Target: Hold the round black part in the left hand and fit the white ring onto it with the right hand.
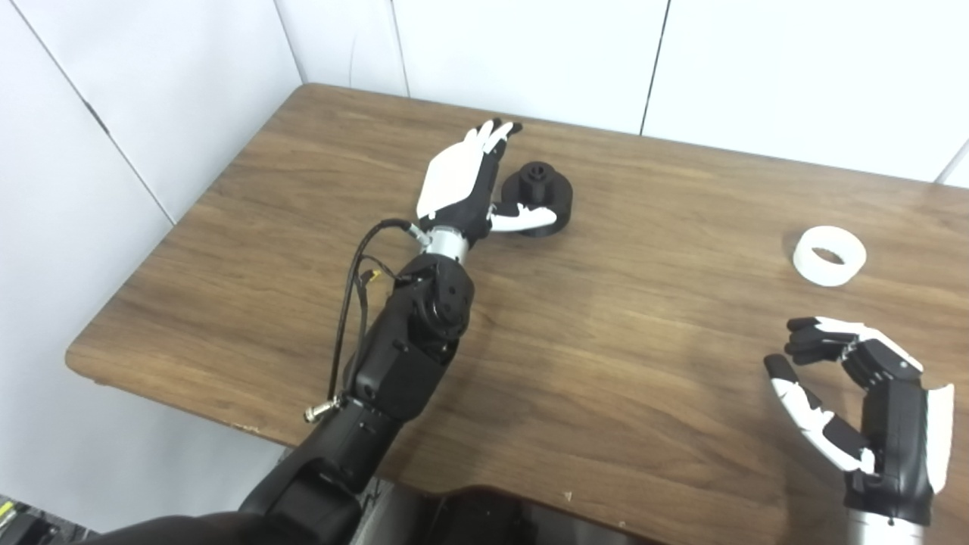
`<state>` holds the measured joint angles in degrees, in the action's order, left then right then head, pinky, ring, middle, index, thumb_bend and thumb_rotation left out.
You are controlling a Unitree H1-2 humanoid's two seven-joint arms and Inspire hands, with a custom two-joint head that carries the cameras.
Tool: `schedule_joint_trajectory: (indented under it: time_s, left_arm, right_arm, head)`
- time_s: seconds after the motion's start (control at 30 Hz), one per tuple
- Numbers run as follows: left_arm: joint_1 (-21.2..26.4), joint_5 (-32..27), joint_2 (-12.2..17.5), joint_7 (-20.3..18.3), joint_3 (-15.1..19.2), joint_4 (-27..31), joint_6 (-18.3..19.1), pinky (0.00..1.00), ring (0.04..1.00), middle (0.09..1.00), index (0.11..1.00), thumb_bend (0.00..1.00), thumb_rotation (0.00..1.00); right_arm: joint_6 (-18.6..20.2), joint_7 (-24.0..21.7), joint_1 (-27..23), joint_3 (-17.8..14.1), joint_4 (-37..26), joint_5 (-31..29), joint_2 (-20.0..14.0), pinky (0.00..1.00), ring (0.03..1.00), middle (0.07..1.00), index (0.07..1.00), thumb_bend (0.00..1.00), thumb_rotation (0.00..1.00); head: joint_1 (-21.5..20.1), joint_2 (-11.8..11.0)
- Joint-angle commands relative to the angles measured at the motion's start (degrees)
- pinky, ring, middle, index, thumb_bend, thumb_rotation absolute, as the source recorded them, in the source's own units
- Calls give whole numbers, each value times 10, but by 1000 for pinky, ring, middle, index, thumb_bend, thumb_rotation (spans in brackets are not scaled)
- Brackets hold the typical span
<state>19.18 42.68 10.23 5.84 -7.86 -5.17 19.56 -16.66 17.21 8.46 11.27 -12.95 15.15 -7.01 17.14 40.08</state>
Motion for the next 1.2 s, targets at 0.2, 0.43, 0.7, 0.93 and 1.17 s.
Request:
schedule_joint_trajectory:
  time_s: [0.2,0.43,0.7,0.93,1.17]
  left_arm:
    - [52,37,28,-11,-31,-25,35,957,1000,1000,900,984,518]
    - [59,34,33,-30,-43,-45,53,975,1000,1000,891,1000,490]
    - [64,26,31,-34,-50,-67,51,969,1000,1000,857,1000,515]
    - [67,18,27,-37,-53,-79,56,961,1000,1000,833,1000,512]
    - [66,-15,13,-1,-36,-95,33,978,1000,1000,746,974,477]
  right_arm:
    - [-16,5,24,-9,-2,3,43,449,516,596,496,496,152]
    - [-16,7,23,-10,-3,6,42,448,518,596,496,496,152]
    - [-12,6,25,-10,-6,5,43,451,524,600,496,496,152]
    - [-11,7,27,-9,-10,8,45,443,513,597,496,496,151]
    - [-14,8,29,-10,-9,10,46,449,521,600,496,496,152]
  head:
    - [-2,1]
    - [-4,2]
    - [-6,4]
    - [-7,6]
    - [-8,8]
